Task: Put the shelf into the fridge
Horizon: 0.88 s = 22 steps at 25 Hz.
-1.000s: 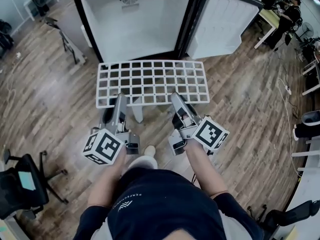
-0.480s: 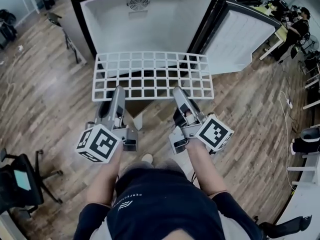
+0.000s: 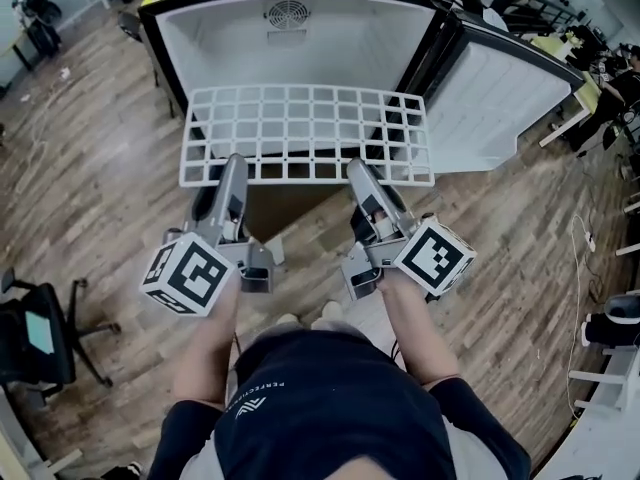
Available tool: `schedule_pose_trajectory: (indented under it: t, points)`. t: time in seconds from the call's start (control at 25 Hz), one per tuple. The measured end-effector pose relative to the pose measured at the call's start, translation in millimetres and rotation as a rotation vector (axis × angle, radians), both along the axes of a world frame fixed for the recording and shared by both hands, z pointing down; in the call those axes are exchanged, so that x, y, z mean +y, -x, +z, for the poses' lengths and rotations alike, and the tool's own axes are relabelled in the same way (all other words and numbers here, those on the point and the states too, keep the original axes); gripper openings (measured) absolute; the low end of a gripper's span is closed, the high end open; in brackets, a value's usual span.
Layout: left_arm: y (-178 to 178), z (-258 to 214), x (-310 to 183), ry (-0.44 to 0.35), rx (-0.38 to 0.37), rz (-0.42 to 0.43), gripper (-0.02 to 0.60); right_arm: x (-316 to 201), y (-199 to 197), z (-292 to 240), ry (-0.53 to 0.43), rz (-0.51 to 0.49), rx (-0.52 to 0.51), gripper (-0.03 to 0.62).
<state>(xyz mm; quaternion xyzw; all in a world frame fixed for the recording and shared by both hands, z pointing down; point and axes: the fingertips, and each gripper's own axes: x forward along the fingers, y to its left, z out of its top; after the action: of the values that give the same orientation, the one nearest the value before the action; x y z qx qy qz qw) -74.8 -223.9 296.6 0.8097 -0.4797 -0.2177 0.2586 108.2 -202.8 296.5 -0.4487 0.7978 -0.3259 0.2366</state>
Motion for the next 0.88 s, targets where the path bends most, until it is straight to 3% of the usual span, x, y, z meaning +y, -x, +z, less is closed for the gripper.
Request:
schedule_pose_trajectory:
  t: [0.4,0.6,0.88]
  points:
    - [5,-17,-15,0.005,-0.015,-0.065,0.141,-24,3,-14,0.009,-0.070,-0.005,0.115]
    - [17,-20,-20,0.018,0.014,-0.100,0.140,-36,13,-24,-0.002,-0.101,0.010,0.112]
    - [13,-22,-34,0.021,0.060,-0.081,0.138,-50,12,-27,0.016,-0.091,0.004,0.107]
